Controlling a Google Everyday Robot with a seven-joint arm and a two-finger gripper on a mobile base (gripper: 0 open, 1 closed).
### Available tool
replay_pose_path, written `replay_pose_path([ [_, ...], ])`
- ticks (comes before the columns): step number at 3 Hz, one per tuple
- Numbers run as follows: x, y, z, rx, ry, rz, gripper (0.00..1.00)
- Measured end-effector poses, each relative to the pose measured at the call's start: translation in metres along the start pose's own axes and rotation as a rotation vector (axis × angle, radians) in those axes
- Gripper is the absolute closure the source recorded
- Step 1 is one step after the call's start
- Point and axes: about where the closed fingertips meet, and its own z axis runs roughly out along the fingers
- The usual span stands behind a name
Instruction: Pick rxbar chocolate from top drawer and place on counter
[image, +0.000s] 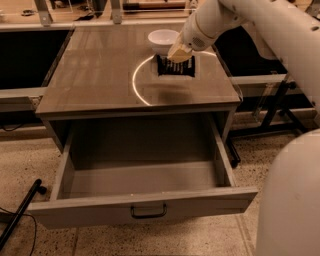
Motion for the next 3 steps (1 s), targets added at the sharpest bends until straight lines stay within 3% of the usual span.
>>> replay_pose_path([
  [1,-0.002,-0.004,0.014,-0.025,0.014,0.007,0.13],
  [2,0.0,-0.008,0.015,-0.027,0.027,0.013,0.0],
  [3,0.011,-0.012,-0.002,-0.003,0.056,0.022,0.0],
])
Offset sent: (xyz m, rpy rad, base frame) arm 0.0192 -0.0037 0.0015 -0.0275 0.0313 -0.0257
